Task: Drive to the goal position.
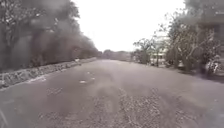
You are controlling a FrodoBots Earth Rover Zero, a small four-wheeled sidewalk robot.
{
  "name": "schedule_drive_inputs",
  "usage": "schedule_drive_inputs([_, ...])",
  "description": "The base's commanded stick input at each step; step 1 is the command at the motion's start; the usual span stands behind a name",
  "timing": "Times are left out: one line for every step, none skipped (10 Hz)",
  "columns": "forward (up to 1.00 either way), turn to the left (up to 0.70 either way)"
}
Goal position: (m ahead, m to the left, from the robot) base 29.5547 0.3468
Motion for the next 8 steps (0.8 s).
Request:
schedule_drive_inputs([0.0, 0.0])
schedule_drive_inputs([0.7, 0.0])
schedule_drive_inputs([0.7, 0.0])
schedule_drive_inputs([0.7, 0.0])
schedule_drive_inputs([0.7, 0.0])
schedule_drive_inputs([0.7, 0.0])
schedule_drive_inputs([0.7, 0.0])
schedule_drive_inputs([0.7, 0.0])
